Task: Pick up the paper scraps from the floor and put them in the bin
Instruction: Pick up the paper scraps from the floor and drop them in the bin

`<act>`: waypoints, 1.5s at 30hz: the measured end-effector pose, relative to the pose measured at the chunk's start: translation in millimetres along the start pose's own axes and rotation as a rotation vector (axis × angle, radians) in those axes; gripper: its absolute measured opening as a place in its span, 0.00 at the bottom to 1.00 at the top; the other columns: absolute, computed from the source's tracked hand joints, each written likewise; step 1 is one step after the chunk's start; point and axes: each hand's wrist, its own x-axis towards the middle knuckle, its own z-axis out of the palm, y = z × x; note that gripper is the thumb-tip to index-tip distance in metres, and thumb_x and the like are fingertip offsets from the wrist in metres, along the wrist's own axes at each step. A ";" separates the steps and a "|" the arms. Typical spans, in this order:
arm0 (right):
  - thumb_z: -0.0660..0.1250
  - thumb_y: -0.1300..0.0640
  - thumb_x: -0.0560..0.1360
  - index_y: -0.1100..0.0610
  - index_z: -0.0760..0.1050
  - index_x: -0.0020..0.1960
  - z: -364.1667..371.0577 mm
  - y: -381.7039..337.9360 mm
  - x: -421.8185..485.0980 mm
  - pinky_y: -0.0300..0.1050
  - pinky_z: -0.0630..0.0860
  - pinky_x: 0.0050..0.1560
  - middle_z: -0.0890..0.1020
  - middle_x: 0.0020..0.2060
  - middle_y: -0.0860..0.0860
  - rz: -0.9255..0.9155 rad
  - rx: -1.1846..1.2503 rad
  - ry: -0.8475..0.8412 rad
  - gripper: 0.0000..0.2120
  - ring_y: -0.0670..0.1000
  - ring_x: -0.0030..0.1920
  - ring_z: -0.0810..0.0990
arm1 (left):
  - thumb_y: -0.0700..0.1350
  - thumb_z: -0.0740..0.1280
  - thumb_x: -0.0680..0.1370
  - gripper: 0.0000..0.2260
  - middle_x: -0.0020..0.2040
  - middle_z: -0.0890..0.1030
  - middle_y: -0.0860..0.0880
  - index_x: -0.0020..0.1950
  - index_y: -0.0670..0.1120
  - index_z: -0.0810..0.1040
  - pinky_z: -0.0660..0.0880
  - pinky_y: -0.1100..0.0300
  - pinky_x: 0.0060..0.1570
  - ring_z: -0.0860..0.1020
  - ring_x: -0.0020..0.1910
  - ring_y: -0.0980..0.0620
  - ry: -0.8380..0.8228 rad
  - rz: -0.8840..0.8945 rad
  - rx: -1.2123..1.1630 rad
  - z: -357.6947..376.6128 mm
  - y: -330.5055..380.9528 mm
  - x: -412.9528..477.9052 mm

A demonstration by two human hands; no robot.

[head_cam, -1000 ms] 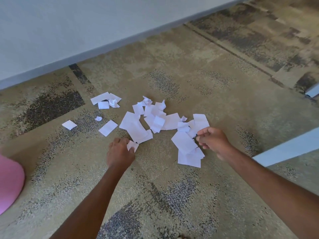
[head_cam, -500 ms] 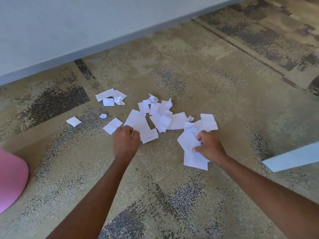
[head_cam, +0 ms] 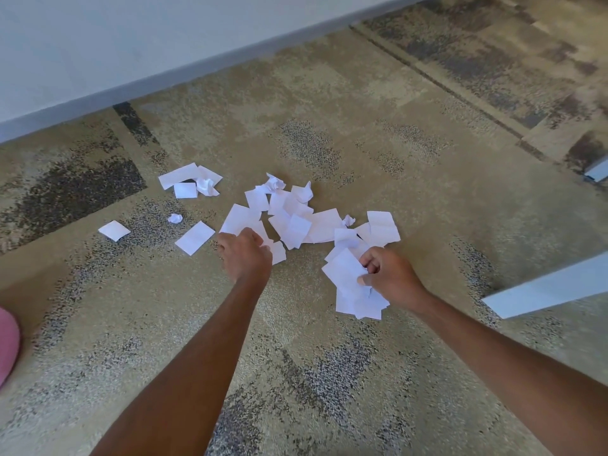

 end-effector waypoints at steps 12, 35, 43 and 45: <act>0.80 0.56 0.75 0.53 0.83 0.51 -5.2 -44.2 -10.1 0.48 0.80 0.42 0.84 0.42 0.52 0.037 0.370 0.092 0.08 0.51 0.42 0.83 | 0.50 0.73 0.80 0.05 0.48 0.83 0.54 0.52 0.49 0.82 0.77 0.55 0.48 0.80 0.48 0.51 0.029 0.022 -0.501 -33.2 -9.6 -35.1; 0.74 0.57 0.80 0.57 0.81 0.53 43.4 -297.4 -93.6 0.54 0.87 0.52 0.87 0.52 0.57 -0.072 1.064 -0.425 0.05 0.56 0.48 0.87 | 0.37 0.75 0.78 0.10 0.54 0.87 0.38 0.59 0.41 0.81 0.86 0.45 0.51 0.87 0.52 0.36 0.112 0.030 -1.250 -219.2 -43.3 -77.3; 0.72 0.59 0.82 0.61 0.77 0.59 94.0 -370.6 -125.6 0.49 0.86 0.46 0.87 0.58 0.63 -0.141 1.040 -0.559 0.09 0.59 0.53 0.88 | 0.38 0.78 0.74 0.16 0.56 0.86 0.37 0.61 0.43 0.81 0.85 0.48 0.49 0.86 0.50 0.39 0.281 0.006 -1.270 -291.3 -88.8 -94.1; 0.72 0.59 0.82 0.61 0.76 0.61 109.5 -392.8 -135.9 0.47 0.86 0.43 0.87 0.56 0.62 -0.174 1.016 -0.598 0.10 0.58 0.52 0.88 | 0.41 0.79 0.73 0.18 0.58 0.86 0.39 0.61 0.45 0.81 0.85 0.45 0.52 0.86 0.54 0.35 0.340 -0.011 -1.268 -313.7 -103.8 -100.5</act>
